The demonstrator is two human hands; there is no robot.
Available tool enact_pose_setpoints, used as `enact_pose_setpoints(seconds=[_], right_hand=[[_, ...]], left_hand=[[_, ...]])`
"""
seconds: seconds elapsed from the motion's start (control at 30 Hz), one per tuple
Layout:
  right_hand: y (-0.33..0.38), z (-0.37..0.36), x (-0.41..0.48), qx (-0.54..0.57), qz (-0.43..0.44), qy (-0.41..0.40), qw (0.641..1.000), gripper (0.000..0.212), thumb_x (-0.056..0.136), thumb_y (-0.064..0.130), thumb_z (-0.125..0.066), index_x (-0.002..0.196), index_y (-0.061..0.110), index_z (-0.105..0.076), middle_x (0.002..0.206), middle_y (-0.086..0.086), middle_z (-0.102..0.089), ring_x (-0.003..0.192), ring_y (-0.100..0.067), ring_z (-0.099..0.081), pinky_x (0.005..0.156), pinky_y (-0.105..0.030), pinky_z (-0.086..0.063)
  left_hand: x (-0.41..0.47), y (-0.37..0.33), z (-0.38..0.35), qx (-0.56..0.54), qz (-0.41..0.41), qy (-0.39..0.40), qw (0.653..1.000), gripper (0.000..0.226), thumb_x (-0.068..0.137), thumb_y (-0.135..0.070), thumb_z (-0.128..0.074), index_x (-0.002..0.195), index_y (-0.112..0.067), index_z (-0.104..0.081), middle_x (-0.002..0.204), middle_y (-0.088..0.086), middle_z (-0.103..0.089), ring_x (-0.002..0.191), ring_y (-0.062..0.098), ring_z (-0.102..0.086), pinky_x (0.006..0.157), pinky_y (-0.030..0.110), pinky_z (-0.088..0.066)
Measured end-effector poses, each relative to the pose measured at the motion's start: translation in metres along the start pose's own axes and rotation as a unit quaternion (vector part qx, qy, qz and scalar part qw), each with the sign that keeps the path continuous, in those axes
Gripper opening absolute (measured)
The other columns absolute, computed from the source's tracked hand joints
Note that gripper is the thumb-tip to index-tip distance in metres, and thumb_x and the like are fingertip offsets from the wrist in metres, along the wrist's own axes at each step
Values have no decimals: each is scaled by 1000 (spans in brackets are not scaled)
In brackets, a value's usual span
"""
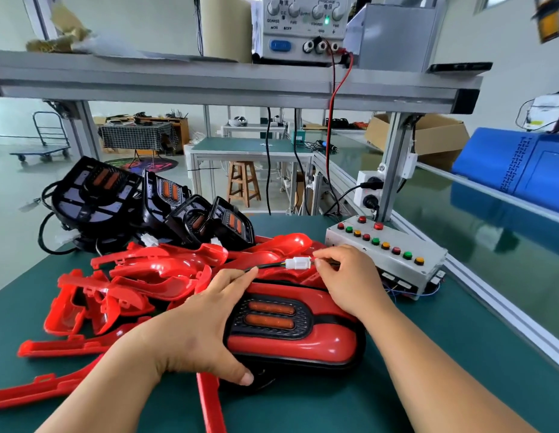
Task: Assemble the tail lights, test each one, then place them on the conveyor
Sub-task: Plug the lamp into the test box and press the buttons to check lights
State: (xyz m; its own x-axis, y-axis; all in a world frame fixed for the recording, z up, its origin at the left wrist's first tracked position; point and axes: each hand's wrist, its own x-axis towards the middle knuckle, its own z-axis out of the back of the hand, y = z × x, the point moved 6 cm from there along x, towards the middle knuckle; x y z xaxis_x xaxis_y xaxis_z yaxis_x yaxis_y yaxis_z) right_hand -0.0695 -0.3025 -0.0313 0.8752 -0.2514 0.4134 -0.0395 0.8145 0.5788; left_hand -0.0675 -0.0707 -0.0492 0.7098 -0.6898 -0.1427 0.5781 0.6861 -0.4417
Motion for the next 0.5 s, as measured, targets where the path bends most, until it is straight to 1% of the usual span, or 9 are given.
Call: enact_pose_setpoints(seconds=[0.03, 0.1, 0.13, 0.2, 0.27, 0.3, 0.37, 0.43, 0.5], right_hand=[[-1, 0, 3, -12, 2, -5, 1000, 20, 93, 25, -61, 109, 23, -73, 110, 6, -62, 96, -5, -53, 78, -4, -35], [-3, 1, 9, -65, 5, -21, 998, 19, 92, 34, -61, 102, 25, -74, 108, 8, -62, 102, -10, -56, 89, -22, -42], [-4, 3, 12, -94, 9, -36, 995, 19, 91, 39, -61, 97, 25, -73, 104, 9, -63, 101, -12, -56, 89, -30, -44], [-4, 11, 18, -133, 19, -74, 988, 24, 88, 48, -59, 80, 27, -66, 86, 13, -60, 92, -15, -56, 76, -31, -39], [-9, 12, 25, -169, 21, -72, 983, 33, 86, 57, -54, 71, 29, -47, 75, 14, -52, 89, -18, -54, 72, -32, -31], [-15, 9, 31, -192, 13, -50, 980, 36, 85, 60, -50, 72, 29, -40, 81, 12, -54, 98, -21, -53, 76, -34, -31], [-29, 1, 45, -247, -12, 19, 969, 39, 84, 68, -41, 80, 29, -37, 121, 3, -58, 133, -23, -36, 98, -44, -27], [-38, -6, 56, -283, -26, 87, 955, 51, 82, 76, -31, 97, 29, -45, 157, -1, -31, 149, -19, -6, 114, -49, -10], [-43, -12, 62, -306, -32, 129, 943, 75, 81, 82, -24, 123, 25, -49, 164, -1, -12, 150, -17, 10, 117, -51, 1]], left_hand=[[0, 3, 1, 3, 14, -10, 1000, 141, 49, -61, -83, 146, -47, 19, 138, -39, 6, 136, 16, -27, 114, 37, -32], [0, 9, 3, 3, 52, -29, 998, 143, 47, -66, -81, 146, -46, 21, 137, -37, 7, 135, 25, -25, 113, 42, -32], [-1, 11, 4, -1, 68, -37, 997, 144, 47, -68, -80, 146, -45, 21, 136, -37, 8, 135, 27, -23, 113, 43, -31], [-1, 13, 5, -12, 86, -42, 995, 147, 43, -73, -78, 148, -43, 20, 134, -37, 9, 135, 29, -19, 113, 44, -30], [1, 14, 5, -20, 87, -36, 995, 151, 37, -79, -76, 147, -43, 21, 130, -40, 10, 136, 29, -17, 114, 44, -28], [2, 15, 5, -25, 84, -28, 996, 153, 35, -81, -76, 147, -44, 22, 126, -43, 11, 137, 28, -15, 114, 44, -27], [2, 18, 6, -39, 81, -12, 996, 154, 31, -85, -74, 145, -47, 24, 116, -51, 17, 138, 27, -14, 114, 45, -26], [1, 22, 7, -54, 77, -1, 996, 152, 31, -85, -74, 144, -51, 22, 114, -56, 21, 139, 28, -16, 113, 46, -30], [2, 25, 7, -65, 66, 4, 996, 149, 34, -83, -76, 144, -52, 19, 123, -53, 20, 140, 27, -17, 113, 46, -32]])
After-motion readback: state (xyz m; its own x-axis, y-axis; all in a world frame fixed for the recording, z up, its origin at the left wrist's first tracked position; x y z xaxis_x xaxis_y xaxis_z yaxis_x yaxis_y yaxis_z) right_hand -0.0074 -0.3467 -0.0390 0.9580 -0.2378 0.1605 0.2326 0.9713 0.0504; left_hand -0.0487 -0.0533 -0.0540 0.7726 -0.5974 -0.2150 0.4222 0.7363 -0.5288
